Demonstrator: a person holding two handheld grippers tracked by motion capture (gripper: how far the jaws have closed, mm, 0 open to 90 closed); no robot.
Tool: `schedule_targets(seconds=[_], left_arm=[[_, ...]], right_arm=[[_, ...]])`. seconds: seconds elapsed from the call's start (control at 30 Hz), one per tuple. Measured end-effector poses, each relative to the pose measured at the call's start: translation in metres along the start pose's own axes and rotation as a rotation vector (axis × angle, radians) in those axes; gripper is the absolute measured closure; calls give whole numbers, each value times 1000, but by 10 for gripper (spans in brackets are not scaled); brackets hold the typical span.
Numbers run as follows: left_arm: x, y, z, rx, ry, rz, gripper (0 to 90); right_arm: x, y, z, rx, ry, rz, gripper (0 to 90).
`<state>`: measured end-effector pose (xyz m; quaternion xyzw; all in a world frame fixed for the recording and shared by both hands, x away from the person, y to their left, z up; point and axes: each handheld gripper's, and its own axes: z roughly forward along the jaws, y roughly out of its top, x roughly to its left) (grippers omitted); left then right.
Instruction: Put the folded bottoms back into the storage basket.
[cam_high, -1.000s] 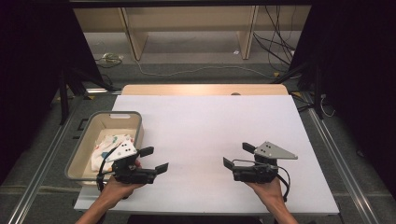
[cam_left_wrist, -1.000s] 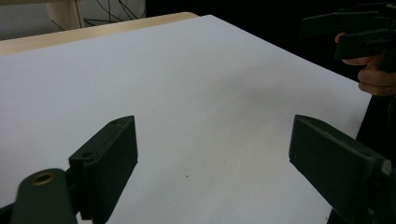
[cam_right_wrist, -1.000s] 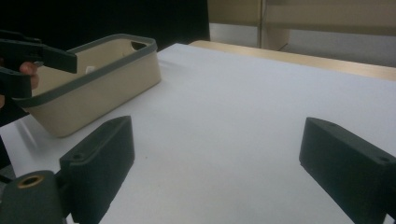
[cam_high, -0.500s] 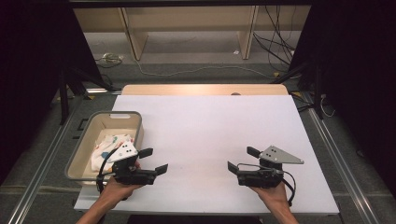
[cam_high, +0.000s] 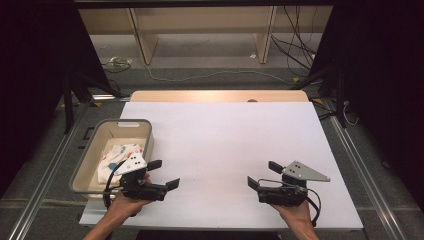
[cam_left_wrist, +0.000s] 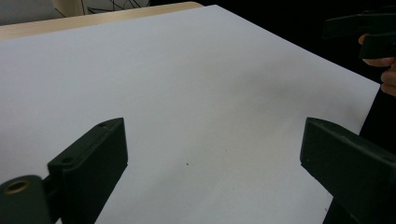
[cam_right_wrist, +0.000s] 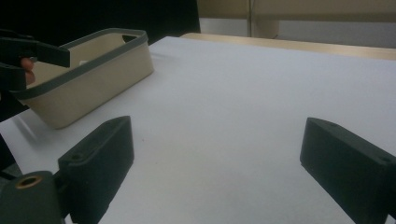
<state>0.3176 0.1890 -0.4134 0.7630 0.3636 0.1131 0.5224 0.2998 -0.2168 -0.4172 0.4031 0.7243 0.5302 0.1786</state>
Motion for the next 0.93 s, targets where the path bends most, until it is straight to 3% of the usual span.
schedule_targets(seconds=[0.93], left_arm=[[-3, 1, 4, 1, -11, 15, 42]], right_arm=[[-3, 2, -1, -24, -14, -2, 108]])
